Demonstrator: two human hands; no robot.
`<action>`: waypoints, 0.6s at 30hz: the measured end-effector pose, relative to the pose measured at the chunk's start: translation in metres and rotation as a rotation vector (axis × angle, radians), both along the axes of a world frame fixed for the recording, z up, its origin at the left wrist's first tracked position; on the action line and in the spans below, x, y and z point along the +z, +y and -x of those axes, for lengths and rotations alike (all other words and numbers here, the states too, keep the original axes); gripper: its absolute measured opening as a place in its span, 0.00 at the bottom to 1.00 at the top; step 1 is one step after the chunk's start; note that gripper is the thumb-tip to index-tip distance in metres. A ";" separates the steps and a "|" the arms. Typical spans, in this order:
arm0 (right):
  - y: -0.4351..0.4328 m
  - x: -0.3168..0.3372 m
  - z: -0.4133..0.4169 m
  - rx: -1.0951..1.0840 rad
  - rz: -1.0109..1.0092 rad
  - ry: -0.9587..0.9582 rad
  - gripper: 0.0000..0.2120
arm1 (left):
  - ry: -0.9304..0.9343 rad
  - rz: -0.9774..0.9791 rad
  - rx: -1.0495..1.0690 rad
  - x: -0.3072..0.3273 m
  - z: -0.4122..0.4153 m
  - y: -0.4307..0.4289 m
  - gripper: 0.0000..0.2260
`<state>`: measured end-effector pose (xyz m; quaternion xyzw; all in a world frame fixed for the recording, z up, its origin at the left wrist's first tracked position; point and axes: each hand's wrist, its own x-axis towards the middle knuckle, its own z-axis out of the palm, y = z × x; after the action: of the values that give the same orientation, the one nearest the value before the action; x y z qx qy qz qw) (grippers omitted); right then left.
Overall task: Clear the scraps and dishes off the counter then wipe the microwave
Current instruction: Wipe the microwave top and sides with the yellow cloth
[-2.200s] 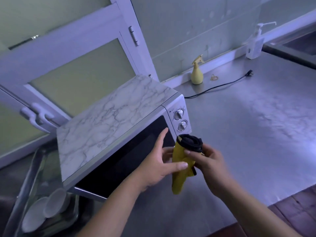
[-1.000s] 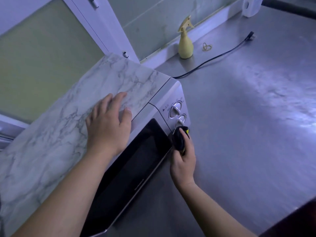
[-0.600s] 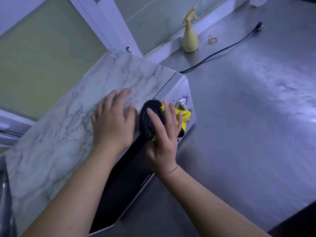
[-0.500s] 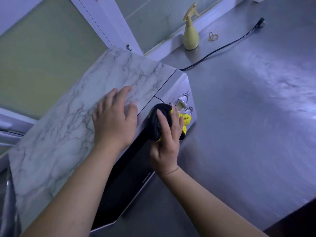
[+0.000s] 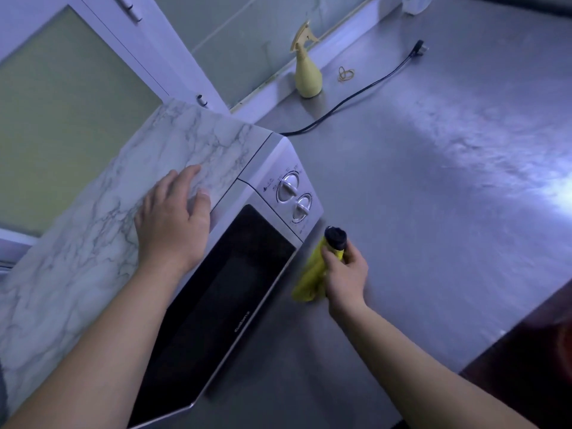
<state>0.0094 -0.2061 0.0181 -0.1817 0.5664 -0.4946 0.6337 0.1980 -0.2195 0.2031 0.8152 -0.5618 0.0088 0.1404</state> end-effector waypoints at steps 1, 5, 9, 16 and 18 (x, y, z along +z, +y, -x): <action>-0.009 0.001 0.011 -0.058 -0.005 0.006 0.11 | 0.002 0.005 0.001 0.000 0.001 0.000 0.24; -0.060 0.013 0.012 -0.082 0.027 0.004 0.07 | -0.005 0.008 0.001 0.001 0.002 -0.002 0.23; -0.073 0.021 -0.026 -0.040 0.021 0.081 0.06 | -0.005 0.007 0.009 0.000 0.000 -0.002 0.22; 0.014 0.009 -0.050 0.151 -0.064 0.023 0.03 | 0.001 0.004 0.022 -0.001 0.000 -0.002 0.21; 0.040 0.009 -0.044 0.333 -0.019 -0.022 0.06 | 0.008 0.000 0.022 0.000 0.000 -0.001 0.21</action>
<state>0.0531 -0.1664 0.0267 -0.2618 0.5262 -0.3792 0.7147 0.1980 -0.2209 0.2029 0.8214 -0.5522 0.0071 0.1423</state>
